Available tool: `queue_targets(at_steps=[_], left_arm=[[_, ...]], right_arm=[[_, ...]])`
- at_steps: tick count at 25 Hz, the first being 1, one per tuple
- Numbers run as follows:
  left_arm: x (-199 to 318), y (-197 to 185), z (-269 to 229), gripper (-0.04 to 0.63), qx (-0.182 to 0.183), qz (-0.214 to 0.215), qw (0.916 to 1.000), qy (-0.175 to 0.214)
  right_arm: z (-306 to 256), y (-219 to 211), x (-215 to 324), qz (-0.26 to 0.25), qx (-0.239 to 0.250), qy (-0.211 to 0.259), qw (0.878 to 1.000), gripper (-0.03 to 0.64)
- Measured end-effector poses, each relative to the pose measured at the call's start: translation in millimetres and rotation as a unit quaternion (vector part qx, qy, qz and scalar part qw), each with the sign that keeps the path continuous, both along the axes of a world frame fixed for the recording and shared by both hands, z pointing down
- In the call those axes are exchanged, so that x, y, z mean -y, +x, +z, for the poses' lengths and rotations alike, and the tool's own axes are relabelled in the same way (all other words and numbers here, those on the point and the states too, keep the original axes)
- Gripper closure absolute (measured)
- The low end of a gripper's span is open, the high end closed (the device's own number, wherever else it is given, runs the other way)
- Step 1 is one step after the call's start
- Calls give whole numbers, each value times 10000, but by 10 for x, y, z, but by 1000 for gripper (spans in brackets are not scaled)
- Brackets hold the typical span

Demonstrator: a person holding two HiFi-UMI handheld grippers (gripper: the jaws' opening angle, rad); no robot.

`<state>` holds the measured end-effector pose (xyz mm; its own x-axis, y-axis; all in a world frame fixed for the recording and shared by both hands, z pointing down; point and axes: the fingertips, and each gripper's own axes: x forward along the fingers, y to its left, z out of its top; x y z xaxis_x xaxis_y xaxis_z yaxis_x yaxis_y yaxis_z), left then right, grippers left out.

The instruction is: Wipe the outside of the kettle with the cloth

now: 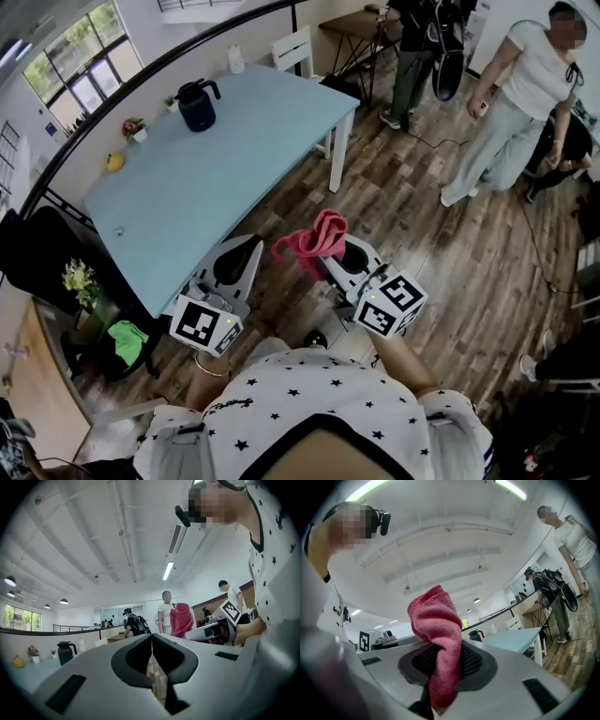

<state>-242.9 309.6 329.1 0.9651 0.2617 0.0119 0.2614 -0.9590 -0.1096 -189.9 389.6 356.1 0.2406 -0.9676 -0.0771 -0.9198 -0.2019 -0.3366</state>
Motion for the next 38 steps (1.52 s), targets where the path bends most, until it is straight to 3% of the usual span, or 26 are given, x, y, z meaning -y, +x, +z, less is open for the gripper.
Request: queue_targets(at_steps=[10,25,38], left_arm=[[170,226,139,566,110,-165,9995,-233],[727,904,279,566,66,-57,9995,-288],[1635,1452,512,565,181,-366,9987,-320]], right_arm=[[72,271,90,-48,26,-134,9999,525],[87,852,598,15,-86,-307,9995,518],[244,1441,1536,-247,-43,-468,9986,515]])
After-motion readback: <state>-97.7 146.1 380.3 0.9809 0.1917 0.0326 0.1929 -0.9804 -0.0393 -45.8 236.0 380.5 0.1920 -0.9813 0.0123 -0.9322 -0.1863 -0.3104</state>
